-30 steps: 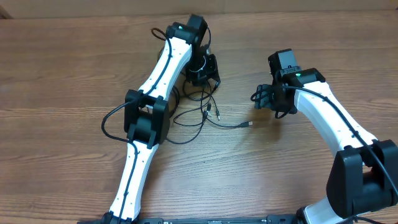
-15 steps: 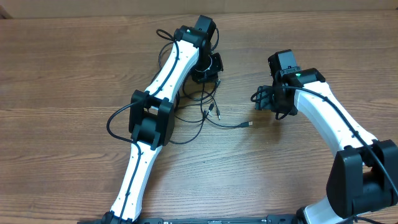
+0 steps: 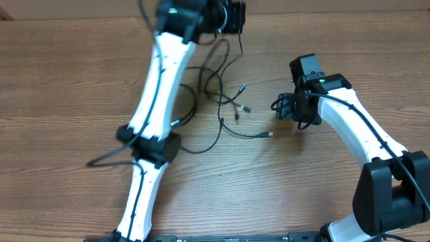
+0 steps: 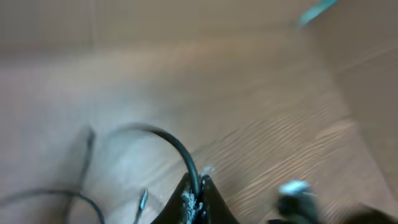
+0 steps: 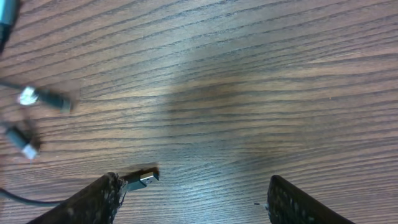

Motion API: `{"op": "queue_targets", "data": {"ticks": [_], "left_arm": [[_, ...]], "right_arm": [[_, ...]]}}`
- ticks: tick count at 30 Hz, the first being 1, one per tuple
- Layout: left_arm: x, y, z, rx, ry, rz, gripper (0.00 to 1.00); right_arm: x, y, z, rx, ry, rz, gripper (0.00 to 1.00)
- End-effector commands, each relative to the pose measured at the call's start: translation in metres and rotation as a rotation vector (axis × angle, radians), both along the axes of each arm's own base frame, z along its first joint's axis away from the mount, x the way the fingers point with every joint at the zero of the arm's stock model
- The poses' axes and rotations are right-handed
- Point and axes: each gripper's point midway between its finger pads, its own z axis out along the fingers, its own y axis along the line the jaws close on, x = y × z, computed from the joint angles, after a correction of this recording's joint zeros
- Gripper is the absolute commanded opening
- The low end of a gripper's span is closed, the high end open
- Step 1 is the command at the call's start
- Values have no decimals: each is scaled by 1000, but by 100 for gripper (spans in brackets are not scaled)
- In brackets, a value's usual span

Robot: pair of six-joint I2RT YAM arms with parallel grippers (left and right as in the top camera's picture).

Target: Untangle cables

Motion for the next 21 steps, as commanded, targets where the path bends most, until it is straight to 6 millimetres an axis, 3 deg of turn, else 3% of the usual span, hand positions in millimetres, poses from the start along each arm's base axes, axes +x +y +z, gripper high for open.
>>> {"op": "queue_targets", "data": {"ticks": [1,5,11,14,17,21], "left_arm": [[-44,23,106,-10,-279,-58,4],[-95,47,181,-39,-451,-62,4],[-169,79,266,-110,-670,-45,4],[-191,102,293,-124,-750,-2,4],[-194,120,301,-127,-767,41,4],[-193,128,306,-148,-777,34,4]], "right_arm": [[4,-1,8,5,-29,-7,73],[4,-1,9,6,-29,-7,73],[4,0,9,7,-32,-7,74],[5,0,9,7,-33,-7,74],[5,0,9,8,-35,-7,74],[10,11,11,70,-52,7,77]]}}
